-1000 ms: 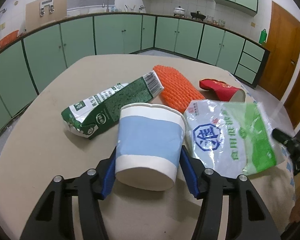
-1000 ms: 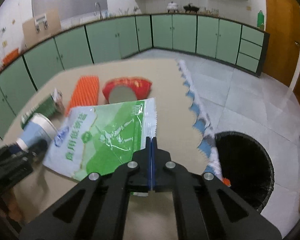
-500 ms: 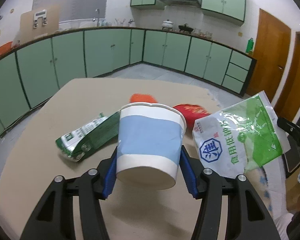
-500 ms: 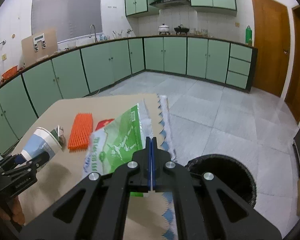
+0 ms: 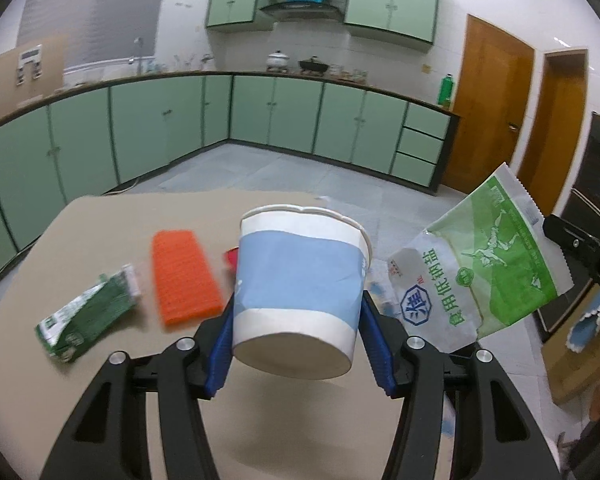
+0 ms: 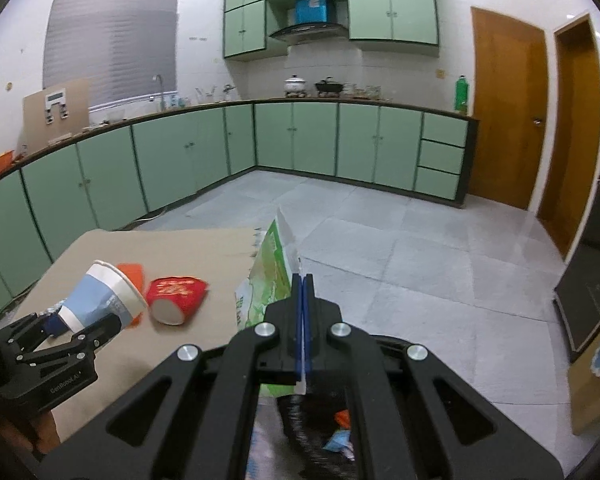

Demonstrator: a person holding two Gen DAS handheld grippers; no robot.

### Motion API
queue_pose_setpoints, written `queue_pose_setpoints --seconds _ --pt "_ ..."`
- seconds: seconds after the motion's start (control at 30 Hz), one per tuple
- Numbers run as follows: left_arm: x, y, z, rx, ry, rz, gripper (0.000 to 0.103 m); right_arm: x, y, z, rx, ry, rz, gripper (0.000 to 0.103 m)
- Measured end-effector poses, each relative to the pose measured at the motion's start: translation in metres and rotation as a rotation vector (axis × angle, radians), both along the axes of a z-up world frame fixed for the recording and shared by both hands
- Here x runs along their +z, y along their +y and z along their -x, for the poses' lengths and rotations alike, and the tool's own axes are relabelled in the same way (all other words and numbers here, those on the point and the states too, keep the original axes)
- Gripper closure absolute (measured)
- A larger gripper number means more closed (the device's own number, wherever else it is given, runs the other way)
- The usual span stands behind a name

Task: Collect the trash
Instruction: 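Carry the cup and salt bag over the bin and open both tools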

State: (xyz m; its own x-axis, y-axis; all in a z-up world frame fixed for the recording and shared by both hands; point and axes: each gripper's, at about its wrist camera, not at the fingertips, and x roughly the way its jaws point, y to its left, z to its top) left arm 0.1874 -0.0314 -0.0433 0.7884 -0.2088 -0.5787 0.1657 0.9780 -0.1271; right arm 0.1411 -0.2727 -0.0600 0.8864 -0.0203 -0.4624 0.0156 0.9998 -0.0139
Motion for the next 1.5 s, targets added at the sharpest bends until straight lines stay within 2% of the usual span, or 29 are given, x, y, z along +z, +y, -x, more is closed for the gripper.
queue_pose_setpoints --seconds 0.23,0.43,0.67,0.87,1.2,1.3,1.5 --pt "0.009 -0.057 -0.010 -0.084 -0.023 0.009 0.047 -0.006 -0.051 0.014 -0.097 0.000 0.002 0.103" --pt "0.010 -0.109 -0.015 -0.159 -0.034 0.002 0.047 -0.031 -0.095 0.013 -0.163 0.036 -0.013 0.103" --pt "-0.010 -0.157 -0.026 -0.210 -0.004 -0.006 0.047 -0.073 -0.132 0.004 -0.210 0.094 -0.059 0.103" --pt "-0.040 -0.197 -0.042 -0.240 0.044 -0.033 0.047 -0.108 -0.153 -0.011 -0.234 0.141 -0.104 0.103" --pt "-0.081 -0.236 -0.072 -0.284 0.163 -0.071 0.045 -0.149 -0.178 -0.041 -0.238 0.234 -0.158 0.103" --pt "-0.091 -0.241 -0.078 -0.285 0.190 -0.075 0.044 -0.160 -0.182 -0.047 -0.250 0.258 -0.166 0.099" --pt "-0.096 -0.245 -0.082 -0.291 0.206 -0.083 0.039 -0.165 -0.188 -0.051 -0.266 0.270 -0.179 0.097"
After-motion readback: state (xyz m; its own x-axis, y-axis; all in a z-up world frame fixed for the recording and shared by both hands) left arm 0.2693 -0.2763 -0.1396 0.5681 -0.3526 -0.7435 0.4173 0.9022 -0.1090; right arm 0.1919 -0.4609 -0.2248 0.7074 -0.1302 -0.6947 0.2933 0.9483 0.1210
